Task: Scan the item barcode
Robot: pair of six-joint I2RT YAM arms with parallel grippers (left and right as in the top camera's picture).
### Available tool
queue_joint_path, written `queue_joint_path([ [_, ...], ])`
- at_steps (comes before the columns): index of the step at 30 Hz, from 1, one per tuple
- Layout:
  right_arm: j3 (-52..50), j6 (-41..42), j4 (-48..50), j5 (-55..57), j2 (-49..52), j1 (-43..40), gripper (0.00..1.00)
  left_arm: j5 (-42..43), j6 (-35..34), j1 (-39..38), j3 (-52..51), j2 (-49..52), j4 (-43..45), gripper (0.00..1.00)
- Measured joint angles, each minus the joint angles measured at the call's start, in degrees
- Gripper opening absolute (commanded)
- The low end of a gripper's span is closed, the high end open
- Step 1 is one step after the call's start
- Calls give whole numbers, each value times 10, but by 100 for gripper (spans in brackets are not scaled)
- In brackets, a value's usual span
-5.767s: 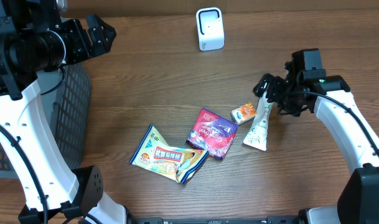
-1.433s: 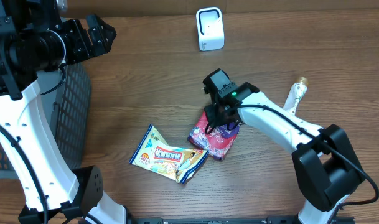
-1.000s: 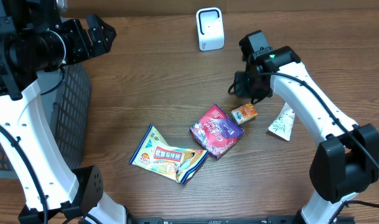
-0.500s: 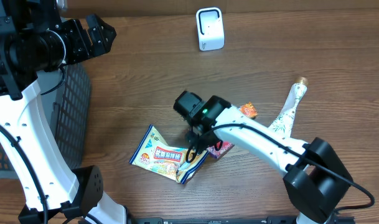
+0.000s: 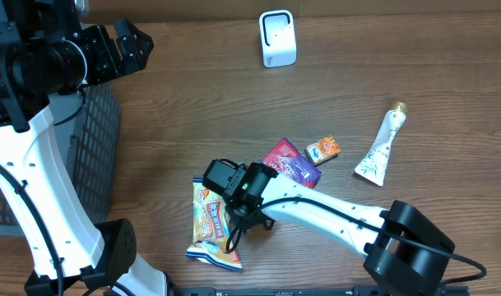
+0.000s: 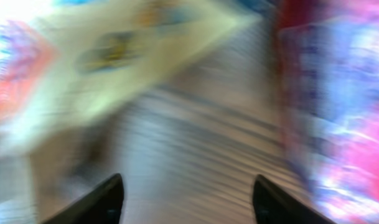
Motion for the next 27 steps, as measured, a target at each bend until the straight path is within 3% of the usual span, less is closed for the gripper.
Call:
queue_joint_path([
  [9, -2, -38, 13, 107, 0, -49, 73, 0, 0, 0, 0, 0, 0, 100],
  [14, -58, -66, 62, 155, 0, -44, 70, 0, 0, 0, 0, 0, 0, 100],
  [16, -70, -67, 68, 171, 0, -44, 63, 0, 0, 0, 0, 0, 0, 100],
  [19, -86, -61, 77, 205, 0, -44, 32, 0, 0, 0, 0, 0, 0, 100],
  [23, -87, -33, 78, 232, 0, -44, 6, 0, 0, 0, 0, 0, 0, 100],
  [27, -65, -3, 54, 238, 0, -49, 4, 0, 0, 0, 0, 0, 0, 100],
])
